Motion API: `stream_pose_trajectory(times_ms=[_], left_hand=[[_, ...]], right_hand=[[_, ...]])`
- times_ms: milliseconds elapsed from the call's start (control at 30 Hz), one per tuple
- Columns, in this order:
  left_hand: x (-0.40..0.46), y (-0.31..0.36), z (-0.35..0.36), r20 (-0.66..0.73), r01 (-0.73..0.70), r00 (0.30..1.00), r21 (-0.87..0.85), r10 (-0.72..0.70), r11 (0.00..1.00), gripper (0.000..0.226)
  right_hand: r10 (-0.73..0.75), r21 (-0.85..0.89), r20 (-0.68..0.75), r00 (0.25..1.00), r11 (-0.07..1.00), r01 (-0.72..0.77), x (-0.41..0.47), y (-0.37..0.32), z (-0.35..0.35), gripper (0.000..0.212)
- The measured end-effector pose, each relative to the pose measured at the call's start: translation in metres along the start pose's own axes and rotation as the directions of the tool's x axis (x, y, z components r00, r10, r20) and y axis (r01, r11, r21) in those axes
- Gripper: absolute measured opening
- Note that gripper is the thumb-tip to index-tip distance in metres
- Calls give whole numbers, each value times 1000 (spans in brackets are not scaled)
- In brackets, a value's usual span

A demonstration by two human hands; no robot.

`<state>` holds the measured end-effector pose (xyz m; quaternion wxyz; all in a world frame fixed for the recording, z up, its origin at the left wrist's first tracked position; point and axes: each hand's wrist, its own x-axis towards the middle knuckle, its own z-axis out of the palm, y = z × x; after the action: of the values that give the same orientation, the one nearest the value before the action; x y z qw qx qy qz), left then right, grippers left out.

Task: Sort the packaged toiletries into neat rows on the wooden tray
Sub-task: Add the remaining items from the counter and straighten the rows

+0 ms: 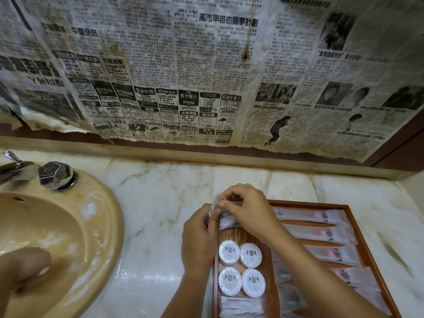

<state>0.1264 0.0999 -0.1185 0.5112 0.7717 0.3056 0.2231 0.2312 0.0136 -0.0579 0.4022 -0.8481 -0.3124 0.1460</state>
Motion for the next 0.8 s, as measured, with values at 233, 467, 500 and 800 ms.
stream_pose_trajectory(times_ms=[233,467,500,800], left_hand=[[0,1,-2,-57,-17,998,4,17,1000,32],[-2,-2,0,-136,-32,990,14,34,999,20],[-2,-2,1,-136,-35,990,8,35,999,16],[-1,-5,3,-168,-48,985,-2,47,999,13]], right_hand=[[80,282,-55,995,958,-61,9,5,-33,8],[18,139,90,996,990,-30,25,11,-72,23],[10,127,125,992,992,-26,27,10,-75,25],[-147,-339,528,837,866,367,47,0,-67,21]])
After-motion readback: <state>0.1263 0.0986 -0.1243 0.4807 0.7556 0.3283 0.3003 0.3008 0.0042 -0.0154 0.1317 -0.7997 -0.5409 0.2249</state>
